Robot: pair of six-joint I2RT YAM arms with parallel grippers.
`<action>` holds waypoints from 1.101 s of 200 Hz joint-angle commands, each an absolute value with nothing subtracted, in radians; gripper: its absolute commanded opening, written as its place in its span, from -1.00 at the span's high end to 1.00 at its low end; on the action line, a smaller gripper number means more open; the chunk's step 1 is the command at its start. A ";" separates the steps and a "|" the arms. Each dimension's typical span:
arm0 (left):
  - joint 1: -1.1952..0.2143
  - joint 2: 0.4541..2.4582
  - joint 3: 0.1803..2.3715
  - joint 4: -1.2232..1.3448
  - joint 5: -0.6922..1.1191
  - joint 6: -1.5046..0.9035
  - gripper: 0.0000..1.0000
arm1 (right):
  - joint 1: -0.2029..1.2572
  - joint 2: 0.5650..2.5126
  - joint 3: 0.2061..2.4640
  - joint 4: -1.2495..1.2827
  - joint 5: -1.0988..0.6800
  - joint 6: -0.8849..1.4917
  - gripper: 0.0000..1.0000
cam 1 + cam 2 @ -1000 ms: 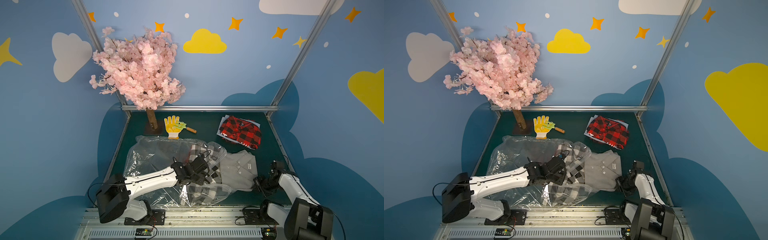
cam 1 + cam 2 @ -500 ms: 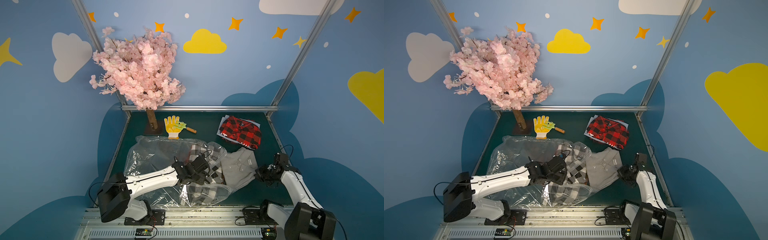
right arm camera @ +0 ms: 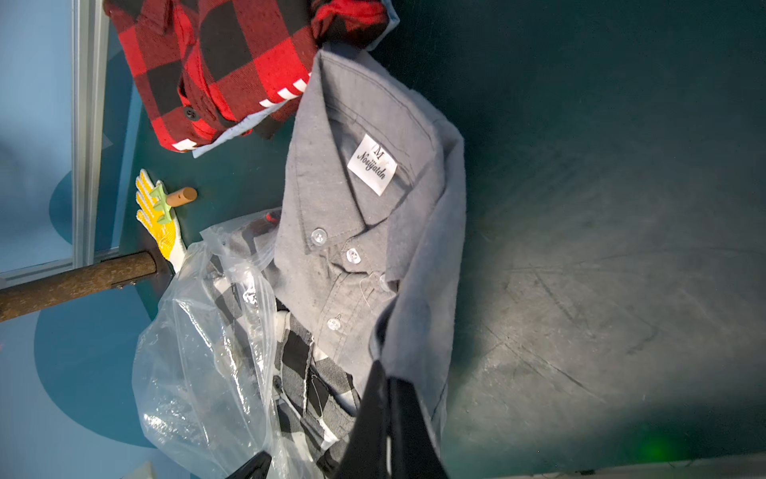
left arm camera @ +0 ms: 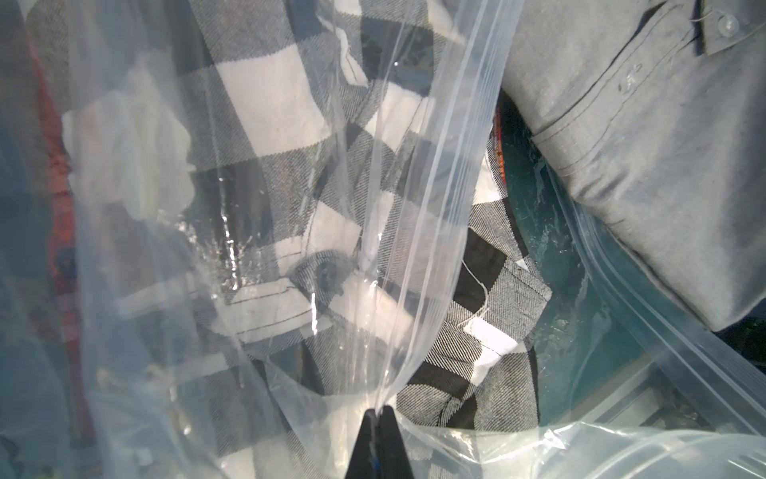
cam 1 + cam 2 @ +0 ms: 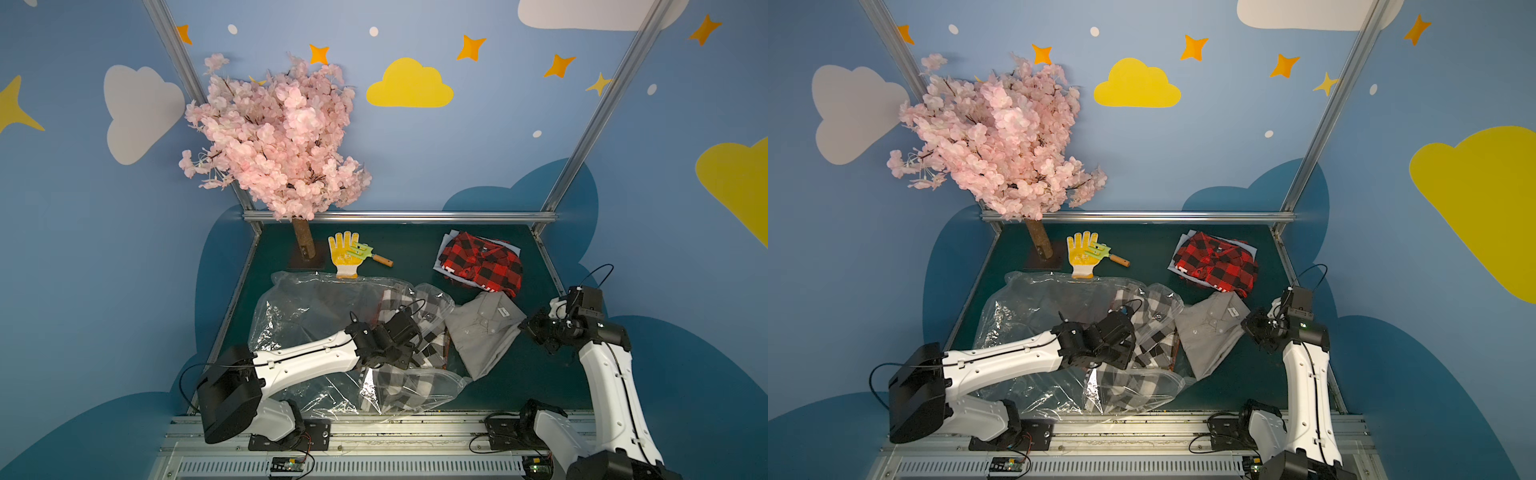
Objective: Take the shirt out of the vacuum bag
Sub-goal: Pick up the shirt from the center of the board.
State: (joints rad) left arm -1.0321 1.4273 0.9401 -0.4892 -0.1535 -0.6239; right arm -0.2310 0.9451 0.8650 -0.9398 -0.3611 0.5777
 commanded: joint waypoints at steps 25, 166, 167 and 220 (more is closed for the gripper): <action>-1.028 1.439 0.959 -0.535 -0.160 -0.615 0.94 | -0.208 0.961 0.971 -1.012 -0.387 0.518 1.00; -1.028 1.453 0.963 -0.550 -0.159 -0.619 0.94 | 0.037 1.136 1.523 -1.055 -0.393 0.469 1.00; -1.028 1.453 0.963 -0.549 -0.159 -0.619 0.94 | 0.038 1.138 1.529 -1.055 -0.394 0.468 1.00; -1.028 1.450 0.956 -0.564 -0.167 -0.633 0.94 | 0.123 1.342 1.812 -1.114 -0.430 0.375 1.00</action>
State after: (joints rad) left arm -1.0321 1.4399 0.9405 -0.5106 -0.1577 -0.6258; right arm 0.0902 1.2701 1.6947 -1.0946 -0.3965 0.4397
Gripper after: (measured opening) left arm 0.049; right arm 0.043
